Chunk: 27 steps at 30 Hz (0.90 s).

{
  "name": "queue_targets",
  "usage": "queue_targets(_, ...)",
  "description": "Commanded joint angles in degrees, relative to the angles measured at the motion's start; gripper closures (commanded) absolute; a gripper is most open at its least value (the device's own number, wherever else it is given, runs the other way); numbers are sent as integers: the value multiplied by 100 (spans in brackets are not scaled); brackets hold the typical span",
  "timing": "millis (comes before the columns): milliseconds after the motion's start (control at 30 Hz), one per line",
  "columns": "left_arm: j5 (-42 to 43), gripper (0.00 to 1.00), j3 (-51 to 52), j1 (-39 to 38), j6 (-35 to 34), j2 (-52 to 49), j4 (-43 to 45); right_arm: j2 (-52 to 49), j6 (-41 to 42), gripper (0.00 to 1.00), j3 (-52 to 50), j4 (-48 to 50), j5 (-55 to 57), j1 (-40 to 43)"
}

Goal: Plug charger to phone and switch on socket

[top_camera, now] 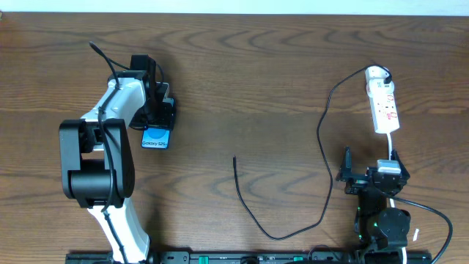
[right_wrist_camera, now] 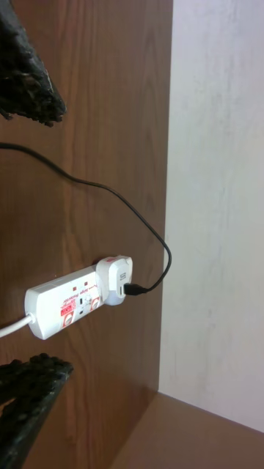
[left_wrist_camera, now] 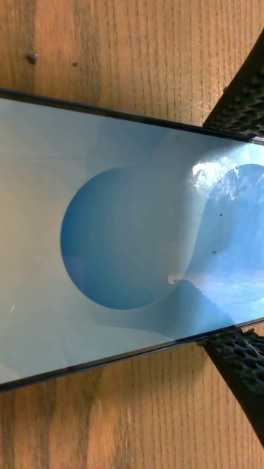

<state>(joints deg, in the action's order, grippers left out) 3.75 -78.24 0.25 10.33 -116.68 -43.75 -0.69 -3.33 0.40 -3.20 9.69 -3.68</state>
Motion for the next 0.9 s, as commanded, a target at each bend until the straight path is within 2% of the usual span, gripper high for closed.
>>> queue_targets(0,35,33,131,4,-52,-57,22,42,72,1,-9,-24,24,-39)
queue_targets(200,35,18,131,4,-52,-57,22,42,72,1,-9,-24,24,-39)
queue_targets(867,35,17,131,4,-50,-57,107,42,72,1,-9,-24,24,-39)
